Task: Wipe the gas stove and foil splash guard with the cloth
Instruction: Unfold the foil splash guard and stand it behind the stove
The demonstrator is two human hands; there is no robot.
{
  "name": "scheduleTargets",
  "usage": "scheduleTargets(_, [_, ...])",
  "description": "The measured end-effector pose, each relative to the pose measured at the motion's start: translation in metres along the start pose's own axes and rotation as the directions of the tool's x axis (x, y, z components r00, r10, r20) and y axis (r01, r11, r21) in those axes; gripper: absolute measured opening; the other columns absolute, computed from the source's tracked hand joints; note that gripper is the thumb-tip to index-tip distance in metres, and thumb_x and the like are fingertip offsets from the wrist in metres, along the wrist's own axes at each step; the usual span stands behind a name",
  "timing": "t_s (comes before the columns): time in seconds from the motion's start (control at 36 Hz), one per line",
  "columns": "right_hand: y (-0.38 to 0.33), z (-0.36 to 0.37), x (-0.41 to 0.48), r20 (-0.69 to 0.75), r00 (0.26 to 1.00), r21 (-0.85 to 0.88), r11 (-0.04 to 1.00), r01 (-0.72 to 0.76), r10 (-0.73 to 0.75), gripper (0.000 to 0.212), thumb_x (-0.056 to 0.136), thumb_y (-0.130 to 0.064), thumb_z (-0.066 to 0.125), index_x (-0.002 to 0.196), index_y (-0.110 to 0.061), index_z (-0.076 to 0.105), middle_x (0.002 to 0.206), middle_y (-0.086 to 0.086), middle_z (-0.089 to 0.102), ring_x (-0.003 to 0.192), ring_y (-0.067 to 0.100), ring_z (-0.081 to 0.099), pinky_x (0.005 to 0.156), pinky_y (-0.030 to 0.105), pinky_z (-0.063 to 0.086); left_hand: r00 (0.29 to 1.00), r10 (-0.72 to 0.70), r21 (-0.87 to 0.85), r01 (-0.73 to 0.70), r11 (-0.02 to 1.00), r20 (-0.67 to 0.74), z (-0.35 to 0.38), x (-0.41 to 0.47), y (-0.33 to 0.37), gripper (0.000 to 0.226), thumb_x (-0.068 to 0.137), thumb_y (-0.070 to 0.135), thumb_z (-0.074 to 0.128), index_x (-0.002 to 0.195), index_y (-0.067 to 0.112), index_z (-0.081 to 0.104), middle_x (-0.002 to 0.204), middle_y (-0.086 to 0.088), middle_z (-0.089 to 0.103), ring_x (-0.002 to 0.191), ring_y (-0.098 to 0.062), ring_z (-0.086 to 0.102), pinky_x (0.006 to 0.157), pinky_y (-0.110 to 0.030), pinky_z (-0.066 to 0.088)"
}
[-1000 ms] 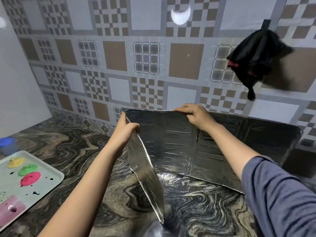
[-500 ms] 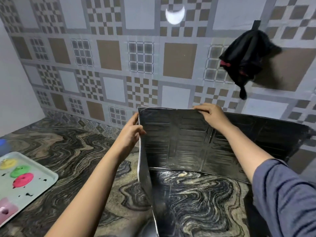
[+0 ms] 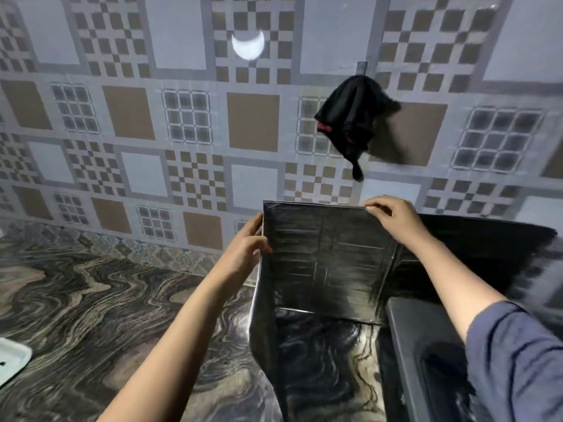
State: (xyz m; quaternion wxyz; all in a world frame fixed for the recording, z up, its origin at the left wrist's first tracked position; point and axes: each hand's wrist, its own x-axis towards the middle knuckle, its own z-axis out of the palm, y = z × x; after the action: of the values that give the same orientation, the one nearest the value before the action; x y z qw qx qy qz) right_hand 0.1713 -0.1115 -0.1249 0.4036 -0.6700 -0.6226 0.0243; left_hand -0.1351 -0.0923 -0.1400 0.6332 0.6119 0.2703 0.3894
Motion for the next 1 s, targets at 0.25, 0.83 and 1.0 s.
scheduleTargets(0.25, [0.040, -0.055, -0.028, -0.111, 0.990, -0.040, 0.995, -0.094, 0.089, 0.016, 0.087, -0.021, 0.061, 0.100, -0.017, 0.069, 0.107, 0.002, 0.068, 0.104, 0.018, 0.059, 0.095, 0.034, 0.045, 0.992, -0.036, 0.041, 0.031, 0.999, 0.121, 0.061, 0.018, -0.006, 0.069, 0.068, -0.008, 0.040, 0.125, 0.029, 0.047, 0.113, 0.017, 0.061, 0.105, -0.004, 0.061, 0.083, -0.020, 0.051])
scheduleTargets(0.83, [0.106, -0.103, -0.048, -0.133, 0.988, -0.147, 0.985, -0.094, 0.075, 0.017, 0.089, -0.020, 0.059, 0.099, -0.014, 0.071, 0.104, 0.001, 0.069, 0.105, 0.024, 0.057, 0.098, 0.044, 0.042, 0.992, -0.121, 0.251, 0.128, 0.959, -0.044, 0.143, 0.065, -0.018, 0.076, 0.082, 0.006, 0.052, 0.149, 0.013, 0.016, 0.155, -0.002, 0.023, 0.135, -0.016, 0.032, 0.108, -0.030, 0.028])
scheduleTargets(1.0, [0.116, -0.106, -0.038, -0.091, 0.993, -0.172, 0.981, -0.085, 0.070, 0.017, 0.090, -0.026, 0.056, 0.099, -0.019, 0.069, 0.100, -0.008, 0.066, 0.105, 0.021, 0.058, 0.095, 0.042, 0.044, 0.995, -0.098, 0.300, 0.093, 0.949, 0.003, 0.156, 0.083, -0.018, 0.070, 0.065, 0.019, 0.054, 0.134, 0.020, 0.043, 0.138, -0.006, 0.049, 0.131, -0.023, 0.042, 0.110, -0.038, 0.034])
